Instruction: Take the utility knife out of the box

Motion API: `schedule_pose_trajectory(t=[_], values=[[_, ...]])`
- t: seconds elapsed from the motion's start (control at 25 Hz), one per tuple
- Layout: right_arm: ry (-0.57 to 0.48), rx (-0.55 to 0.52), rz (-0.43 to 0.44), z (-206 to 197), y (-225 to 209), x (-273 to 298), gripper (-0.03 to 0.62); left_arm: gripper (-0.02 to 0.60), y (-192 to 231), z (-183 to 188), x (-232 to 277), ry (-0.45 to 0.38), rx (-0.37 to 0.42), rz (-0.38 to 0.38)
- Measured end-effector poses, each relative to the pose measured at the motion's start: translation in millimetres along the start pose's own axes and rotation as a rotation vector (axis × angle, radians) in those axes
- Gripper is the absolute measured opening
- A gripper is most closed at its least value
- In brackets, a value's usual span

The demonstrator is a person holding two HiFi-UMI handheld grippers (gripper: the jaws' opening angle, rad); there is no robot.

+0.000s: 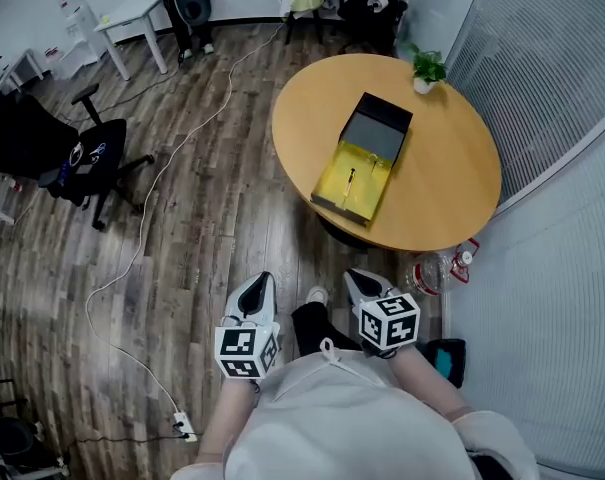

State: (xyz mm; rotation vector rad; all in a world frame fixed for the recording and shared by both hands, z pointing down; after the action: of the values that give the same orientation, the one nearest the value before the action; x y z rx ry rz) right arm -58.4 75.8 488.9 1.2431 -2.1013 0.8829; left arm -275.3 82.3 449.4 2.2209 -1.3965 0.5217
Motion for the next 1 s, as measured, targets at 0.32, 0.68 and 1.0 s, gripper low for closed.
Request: schedule_pose_trajectory(t=[0.32, 0.68, 1.0], values=[[0.004, 0.034, 0.001, 95, -75, 66, 0.000, 0.005, 17, 88, 122, 0.030, 0.069, -0.044], [0.009, 0.136, -0.054, 157, -157, 117, 0.000, 0.005, 34, 156, 231, 0.058, 0.121, -0.097], [0.009, 0.238, -0.119, 174, -199, 141, 0.000, 0.005, 30, 172, 306, 0.153, 0.178, -0.201]])
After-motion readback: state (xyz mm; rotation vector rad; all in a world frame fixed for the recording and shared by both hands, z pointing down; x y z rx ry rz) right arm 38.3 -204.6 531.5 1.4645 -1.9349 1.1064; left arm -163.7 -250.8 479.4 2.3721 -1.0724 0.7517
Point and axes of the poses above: the fingertips, and each gripper's own axes: x forward along the fingers, y to its left, z out of its top, the point moved 6 cm from there along -x, backward along the fingers, and after that the axes turned 15 degrees about y, right-handed, at the moved point
